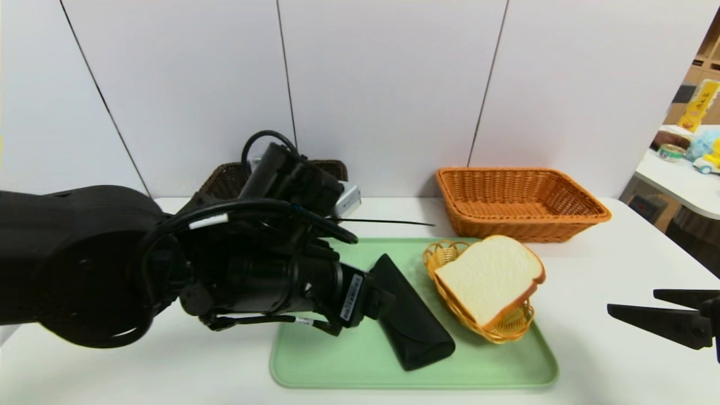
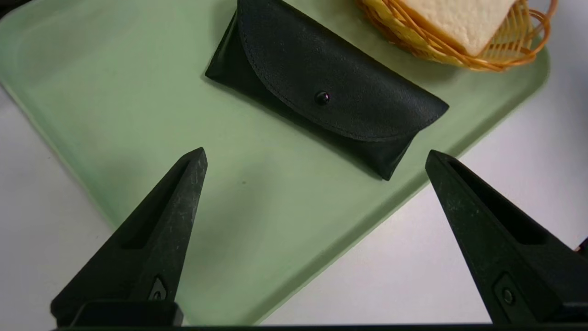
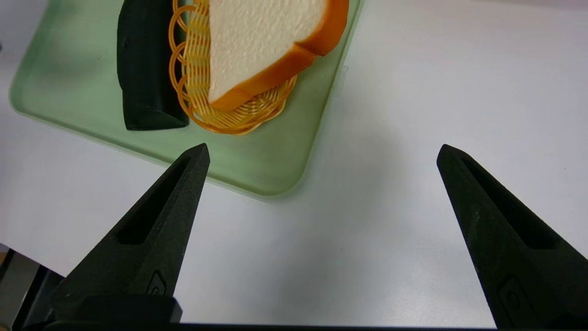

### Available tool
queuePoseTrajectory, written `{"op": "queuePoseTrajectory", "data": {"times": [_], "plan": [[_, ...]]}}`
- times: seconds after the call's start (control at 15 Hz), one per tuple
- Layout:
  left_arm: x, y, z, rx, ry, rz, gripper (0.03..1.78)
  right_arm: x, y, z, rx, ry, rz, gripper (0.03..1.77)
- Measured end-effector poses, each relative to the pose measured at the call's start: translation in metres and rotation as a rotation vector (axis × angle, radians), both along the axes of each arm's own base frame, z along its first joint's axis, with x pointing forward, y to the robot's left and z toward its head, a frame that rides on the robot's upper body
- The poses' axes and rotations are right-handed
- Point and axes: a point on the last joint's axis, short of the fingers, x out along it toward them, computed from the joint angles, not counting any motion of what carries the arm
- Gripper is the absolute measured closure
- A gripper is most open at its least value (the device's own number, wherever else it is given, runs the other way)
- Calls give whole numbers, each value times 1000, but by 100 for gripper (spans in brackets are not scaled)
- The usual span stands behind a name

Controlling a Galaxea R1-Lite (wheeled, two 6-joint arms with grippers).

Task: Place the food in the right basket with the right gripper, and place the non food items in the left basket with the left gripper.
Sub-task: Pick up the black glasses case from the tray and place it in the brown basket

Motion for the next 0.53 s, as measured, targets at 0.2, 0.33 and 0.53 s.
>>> {"op": "queuePoseTrajectory", "data": {"times": [0.2, 0.33, 0.53], "plan": [[6, -19, -3, 37, 79, 75, 12, 4, 0, 0, 1, -5, 2, 9], [7, -33, -7, 73, 97, 125, 12, 4, 0, -2, 2, 1, 2, 9], [9, -54, -13, 95, 97, 189, 12, 5, 0, -3, 2, 7, 4, 9]]}}
